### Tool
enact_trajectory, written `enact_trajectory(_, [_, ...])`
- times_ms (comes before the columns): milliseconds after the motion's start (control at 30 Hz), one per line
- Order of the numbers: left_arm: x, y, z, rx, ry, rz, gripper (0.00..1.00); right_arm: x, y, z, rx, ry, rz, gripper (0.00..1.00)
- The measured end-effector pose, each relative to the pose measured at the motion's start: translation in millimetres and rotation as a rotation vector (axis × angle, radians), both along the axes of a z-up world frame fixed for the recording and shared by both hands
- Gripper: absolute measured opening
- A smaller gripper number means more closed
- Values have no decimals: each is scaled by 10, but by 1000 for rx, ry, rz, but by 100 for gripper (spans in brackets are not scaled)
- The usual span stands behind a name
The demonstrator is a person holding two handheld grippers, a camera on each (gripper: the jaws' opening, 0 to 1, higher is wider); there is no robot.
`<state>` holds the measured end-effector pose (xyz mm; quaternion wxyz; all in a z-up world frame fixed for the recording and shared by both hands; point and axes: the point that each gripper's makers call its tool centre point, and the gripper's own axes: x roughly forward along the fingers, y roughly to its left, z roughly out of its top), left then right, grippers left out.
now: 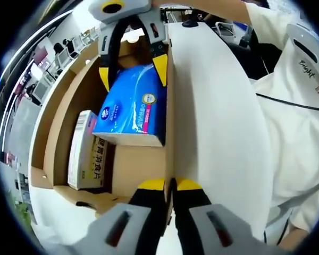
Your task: Operate the shoe box by opening the lid, removing the specified soft item, and placing it in the target area until the item is outside and the box remains undamaged.
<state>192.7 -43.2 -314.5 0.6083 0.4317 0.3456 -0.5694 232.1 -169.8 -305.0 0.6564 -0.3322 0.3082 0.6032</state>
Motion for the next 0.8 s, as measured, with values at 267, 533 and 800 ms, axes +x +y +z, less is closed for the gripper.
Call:
enact_trajectory(267, [0,-5,0,2,1,2,3,-32,-177,-22,-117,-3,-28,59])
enact_trajectory(533, [-1,-4,0,5,2,3,3,-27,-237,-33,-158,3,-40,59])
enact_trajectory(800, [2,-4,1,3,-1,2,3,-32,-242,-89,-322,-37,-66,61])
